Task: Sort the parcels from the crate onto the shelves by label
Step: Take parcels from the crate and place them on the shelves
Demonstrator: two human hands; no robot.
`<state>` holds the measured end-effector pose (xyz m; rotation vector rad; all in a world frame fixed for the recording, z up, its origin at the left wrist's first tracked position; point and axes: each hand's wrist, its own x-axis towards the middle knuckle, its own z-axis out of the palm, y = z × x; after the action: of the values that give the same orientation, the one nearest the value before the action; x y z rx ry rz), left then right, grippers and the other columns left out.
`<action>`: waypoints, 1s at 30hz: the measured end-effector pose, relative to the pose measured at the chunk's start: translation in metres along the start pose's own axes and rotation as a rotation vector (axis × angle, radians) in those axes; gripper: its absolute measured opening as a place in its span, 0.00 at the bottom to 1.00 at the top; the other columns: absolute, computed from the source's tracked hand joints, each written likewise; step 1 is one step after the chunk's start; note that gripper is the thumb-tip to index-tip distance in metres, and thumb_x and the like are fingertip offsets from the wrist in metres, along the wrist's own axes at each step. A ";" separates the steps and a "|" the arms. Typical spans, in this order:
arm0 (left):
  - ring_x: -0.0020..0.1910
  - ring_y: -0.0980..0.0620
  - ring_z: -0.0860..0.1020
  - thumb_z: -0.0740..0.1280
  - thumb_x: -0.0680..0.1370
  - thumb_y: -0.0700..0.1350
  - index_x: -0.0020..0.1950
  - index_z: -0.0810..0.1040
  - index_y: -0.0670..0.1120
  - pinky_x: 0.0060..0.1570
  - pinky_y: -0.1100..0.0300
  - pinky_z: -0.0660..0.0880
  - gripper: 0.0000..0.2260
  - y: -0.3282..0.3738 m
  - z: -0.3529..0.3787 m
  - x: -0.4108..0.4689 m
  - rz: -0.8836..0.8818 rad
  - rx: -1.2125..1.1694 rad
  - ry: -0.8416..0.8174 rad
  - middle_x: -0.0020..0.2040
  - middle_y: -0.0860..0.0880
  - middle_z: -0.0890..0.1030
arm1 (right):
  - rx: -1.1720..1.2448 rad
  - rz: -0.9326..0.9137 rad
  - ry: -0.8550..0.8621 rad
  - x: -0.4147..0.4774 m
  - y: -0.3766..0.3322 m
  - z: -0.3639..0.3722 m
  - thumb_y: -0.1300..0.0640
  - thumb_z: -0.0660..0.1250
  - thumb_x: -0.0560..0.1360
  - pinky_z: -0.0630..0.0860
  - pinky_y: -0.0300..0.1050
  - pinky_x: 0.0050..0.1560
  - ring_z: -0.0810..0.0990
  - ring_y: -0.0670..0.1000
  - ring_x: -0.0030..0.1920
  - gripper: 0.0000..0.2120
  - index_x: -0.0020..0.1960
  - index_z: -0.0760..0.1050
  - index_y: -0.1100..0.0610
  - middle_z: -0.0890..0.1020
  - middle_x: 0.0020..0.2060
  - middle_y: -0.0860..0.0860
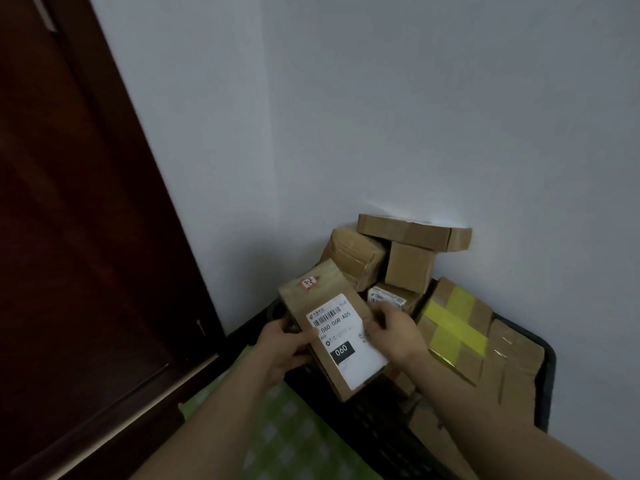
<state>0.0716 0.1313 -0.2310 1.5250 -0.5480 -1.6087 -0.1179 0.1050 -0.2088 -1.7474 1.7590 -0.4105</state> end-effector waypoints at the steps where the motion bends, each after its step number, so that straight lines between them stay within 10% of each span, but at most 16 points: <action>1: 0.48 0.43 0.82 0.69 0.73 0.30 0.59 0.76 0.37 0.42 0.51 0.82 0.15 0.003 -0.003 -0.010 0.017 -0.029 -0.001 0.54 0.40 0.81 | 0.133 0.008 0.005 -0.007 -0.002 -0.003 0.54 0.63 0.78 0.77 0.44 0.47 0.81 0.51 0.49 0.11 0.58 0.73 0.56 0.81 0.52 0.52; 4: 0.45 0.46 0.82 0.69 0.73 0.29 0.57 0.76 0.40 0.34 0.56 0.81 0.15 0.011 -0.012 -0.051 0.110 -0.072 0.019 0.52 0.42 0.82 | 0.502 0.009 -0.095 -0.024 -0.013 -0.012 0.55 0.70 0.75 0.75 0.35 0.33 0.81 0.45 0.41 0.11 0.54 0.71 0.57 0.81 0.49 0.52; 10: 0.46 0.48 0.83 0.67 0.73 0.27 0.57 0.77 0.43 0.43 0.57 0.81 0.16 -0.003 -0.050 -0.151 0.319 -0.219 0.198 0.49 0.45 0.83 | 0.710 -0.120 -0.419 -0.065 -0.052 -0.005 0.59 0.76 0.69 0.81 0.50 0.47 0.82 0.53 0.51 0.25 0.63 0.71 0.55 0.80 0.54 0.51; 20: 0.49 0.45 0.83 0.71 0.71 0.30 0.67 0.73 0.43 0.42 0.55 0.81 0.26 -0.075 -0.137 -0.339 0.522 -0.304 0.644 0.50 0.42 0.84 | 0.607 -0.498 -0.807 -0.196 -0.147 0.080 0.65 0.72 0.71 0.77 0.34 0.40 0.82 0.44 0.49 0.24 0.66 0.73 0.62 0.81 0.56 0.54; 30: 0.54 0.40 0.81 0.71 0.70 0.28 0.61 0.76 0.41 0.58 0.46 0.76 0.21 -0.139 -0.195 -0.494 0.549 -0.351 0.966 0.54 0.39 0.82 | 0.528 -0.696 -1.015 -0.345 -0.216 0.137 0.65 0.73 0.70 0.70 0.43 0.64 0.72 0.52 0.66 0.29 0.69 0.69 0.62 0.76 0.64 0.58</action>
<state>0.1796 0.6477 -0.0779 1.4933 -0.0974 -0.4132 0.1135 0.4524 -0.1088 -1.6488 0.2824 -0.1655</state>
